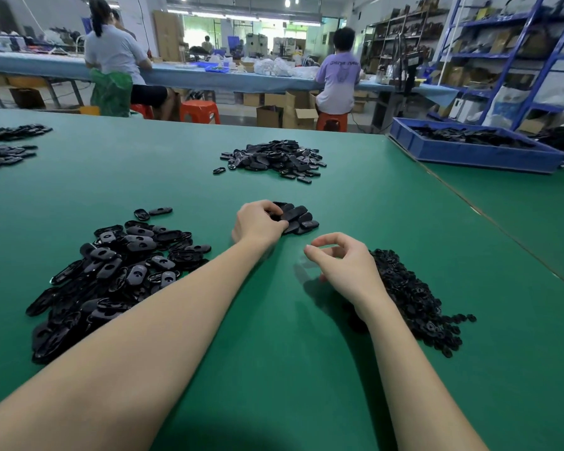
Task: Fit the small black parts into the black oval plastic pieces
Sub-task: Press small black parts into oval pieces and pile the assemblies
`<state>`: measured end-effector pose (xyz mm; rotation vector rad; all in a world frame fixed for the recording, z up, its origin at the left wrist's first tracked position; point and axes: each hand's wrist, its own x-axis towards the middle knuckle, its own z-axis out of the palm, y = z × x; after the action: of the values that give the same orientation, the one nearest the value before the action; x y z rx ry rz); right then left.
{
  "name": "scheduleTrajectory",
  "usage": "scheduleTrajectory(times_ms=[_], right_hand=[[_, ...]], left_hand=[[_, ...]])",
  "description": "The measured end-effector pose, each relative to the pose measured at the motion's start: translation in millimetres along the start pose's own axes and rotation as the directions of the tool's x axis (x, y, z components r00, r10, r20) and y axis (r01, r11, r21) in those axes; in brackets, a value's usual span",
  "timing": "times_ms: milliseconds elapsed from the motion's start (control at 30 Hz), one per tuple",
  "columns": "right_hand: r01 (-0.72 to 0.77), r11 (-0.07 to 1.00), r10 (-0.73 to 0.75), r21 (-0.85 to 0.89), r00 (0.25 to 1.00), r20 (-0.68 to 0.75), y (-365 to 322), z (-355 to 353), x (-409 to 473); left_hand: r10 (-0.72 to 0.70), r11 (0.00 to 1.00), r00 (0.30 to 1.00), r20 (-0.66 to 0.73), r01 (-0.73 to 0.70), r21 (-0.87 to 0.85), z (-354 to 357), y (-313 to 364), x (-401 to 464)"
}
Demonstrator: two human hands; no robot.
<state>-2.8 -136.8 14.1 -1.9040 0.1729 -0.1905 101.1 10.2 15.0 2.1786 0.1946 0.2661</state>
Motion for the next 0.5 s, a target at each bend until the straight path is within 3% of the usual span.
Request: scheduleTrajectory(times_ms=[267, 367, 500], right_hand=[[0.034, 0.995, -0.030, -0.096, 0.999, 0.035, -3, 7, -3], [0.034, 0.956, -0.041, -0.292, 0.999, -0.017, -5, 15, -4], [0.090, 0.841, -0.166, -0.533, 0.982, -0.095, -8, 34, -14]], left_hand=[[0.155, 0.984, 0.987, -0.045, -0.159, -0.085, -13, -7, -32], [0.230, 0.965, 0.971, -0.068, -0.237, -0.117, -28, -19, -54], [0.300, 0.950, 0.953, -0.045, -0.302, -0.081, -53, -32, -71]])
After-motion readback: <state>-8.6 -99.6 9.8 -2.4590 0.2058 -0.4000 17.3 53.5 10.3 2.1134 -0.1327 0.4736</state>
